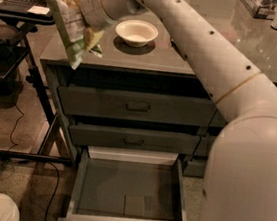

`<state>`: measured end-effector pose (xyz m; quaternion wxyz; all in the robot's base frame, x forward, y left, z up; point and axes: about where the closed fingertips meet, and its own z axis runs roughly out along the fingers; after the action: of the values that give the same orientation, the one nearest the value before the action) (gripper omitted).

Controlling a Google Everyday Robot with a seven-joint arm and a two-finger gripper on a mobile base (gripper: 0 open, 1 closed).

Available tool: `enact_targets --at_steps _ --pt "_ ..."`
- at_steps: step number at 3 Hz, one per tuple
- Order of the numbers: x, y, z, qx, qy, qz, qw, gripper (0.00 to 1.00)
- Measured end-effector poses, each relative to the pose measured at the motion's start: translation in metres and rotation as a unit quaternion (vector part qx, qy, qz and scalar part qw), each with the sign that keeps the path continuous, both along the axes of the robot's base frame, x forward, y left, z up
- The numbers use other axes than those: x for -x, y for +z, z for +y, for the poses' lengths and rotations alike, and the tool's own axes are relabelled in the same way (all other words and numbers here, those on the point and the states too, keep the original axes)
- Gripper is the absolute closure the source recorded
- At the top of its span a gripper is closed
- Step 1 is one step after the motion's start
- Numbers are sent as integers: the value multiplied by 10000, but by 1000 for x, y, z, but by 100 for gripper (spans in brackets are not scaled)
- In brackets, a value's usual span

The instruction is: Pick green jalapeno chip bag from bottom drawer and place on counter

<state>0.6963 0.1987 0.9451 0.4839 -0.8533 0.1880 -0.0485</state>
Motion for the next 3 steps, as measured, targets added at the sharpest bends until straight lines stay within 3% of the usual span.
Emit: enact_targets --at_steps 1,2,3 --pt "-25 8 8 68 -666 -48 9977 100" --pt "-47 -2 15 217 -1166 46 9929 100" --pt "-48 -4 15 213 -1241 120 9920 100"
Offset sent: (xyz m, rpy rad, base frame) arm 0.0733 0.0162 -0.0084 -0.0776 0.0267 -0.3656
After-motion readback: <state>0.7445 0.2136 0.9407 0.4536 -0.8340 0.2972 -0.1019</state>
